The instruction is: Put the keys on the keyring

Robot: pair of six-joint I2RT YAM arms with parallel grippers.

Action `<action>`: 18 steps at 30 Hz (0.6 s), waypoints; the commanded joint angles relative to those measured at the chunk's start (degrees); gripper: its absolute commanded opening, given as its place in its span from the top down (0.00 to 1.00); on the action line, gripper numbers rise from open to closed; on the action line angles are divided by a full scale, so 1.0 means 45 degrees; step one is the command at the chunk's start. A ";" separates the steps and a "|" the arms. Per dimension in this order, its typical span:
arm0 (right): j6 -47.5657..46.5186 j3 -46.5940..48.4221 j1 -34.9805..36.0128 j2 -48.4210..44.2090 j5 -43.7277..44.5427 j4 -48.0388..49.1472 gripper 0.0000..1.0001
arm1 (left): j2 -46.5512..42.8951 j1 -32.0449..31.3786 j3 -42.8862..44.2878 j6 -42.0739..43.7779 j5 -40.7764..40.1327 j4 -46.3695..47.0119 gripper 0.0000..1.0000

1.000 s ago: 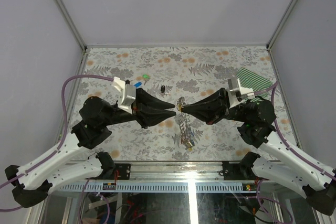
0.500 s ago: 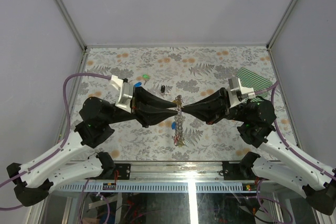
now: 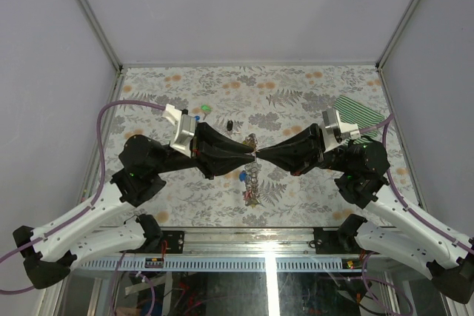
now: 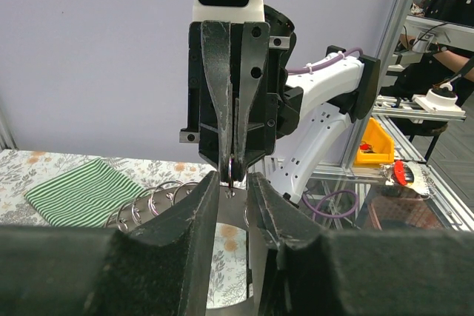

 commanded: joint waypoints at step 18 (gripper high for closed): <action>-0.0213 0.0476 0.0084 -0.0382 0.0253 0.1253 1.00 | 0.0245 -0.0061 0.0118 -0.0022 0.0237 0.0641 1.00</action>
